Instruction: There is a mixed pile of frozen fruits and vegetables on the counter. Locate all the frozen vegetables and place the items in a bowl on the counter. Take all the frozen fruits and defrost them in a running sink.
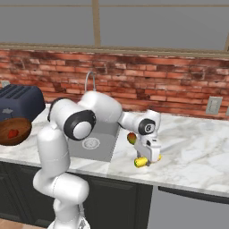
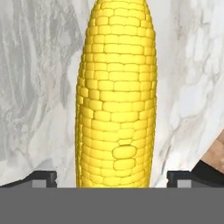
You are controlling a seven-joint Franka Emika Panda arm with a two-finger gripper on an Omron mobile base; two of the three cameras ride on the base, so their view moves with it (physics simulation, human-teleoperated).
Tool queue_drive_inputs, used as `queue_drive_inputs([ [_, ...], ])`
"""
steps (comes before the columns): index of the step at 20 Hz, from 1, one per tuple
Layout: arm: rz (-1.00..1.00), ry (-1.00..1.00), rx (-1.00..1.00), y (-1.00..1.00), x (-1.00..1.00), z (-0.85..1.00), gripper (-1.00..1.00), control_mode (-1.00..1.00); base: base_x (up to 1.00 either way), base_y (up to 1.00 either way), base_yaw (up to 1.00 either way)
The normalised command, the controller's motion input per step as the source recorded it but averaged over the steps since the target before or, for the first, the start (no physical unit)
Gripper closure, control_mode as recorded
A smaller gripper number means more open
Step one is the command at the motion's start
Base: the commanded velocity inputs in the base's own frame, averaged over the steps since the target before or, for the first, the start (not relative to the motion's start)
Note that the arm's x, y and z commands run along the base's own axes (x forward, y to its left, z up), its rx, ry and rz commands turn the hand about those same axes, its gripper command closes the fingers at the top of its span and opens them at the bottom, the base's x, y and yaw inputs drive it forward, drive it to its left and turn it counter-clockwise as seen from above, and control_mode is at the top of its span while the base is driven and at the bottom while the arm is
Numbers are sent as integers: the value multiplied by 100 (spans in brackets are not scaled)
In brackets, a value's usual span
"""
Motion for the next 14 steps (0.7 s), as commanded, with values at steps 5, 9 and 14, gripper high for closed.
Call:
queue_drive_inputs([
  [5, -1, 0, 4, -7, -2, -29, 100, -100, 0, 0, 0],
  [9, -1, -1, 1, 0, 0, -10, 100, -100, 0, 0, 0],
  [14, 1, -3, 0, 16, -8, 15, 100, -100, 0, 0, 0],
])
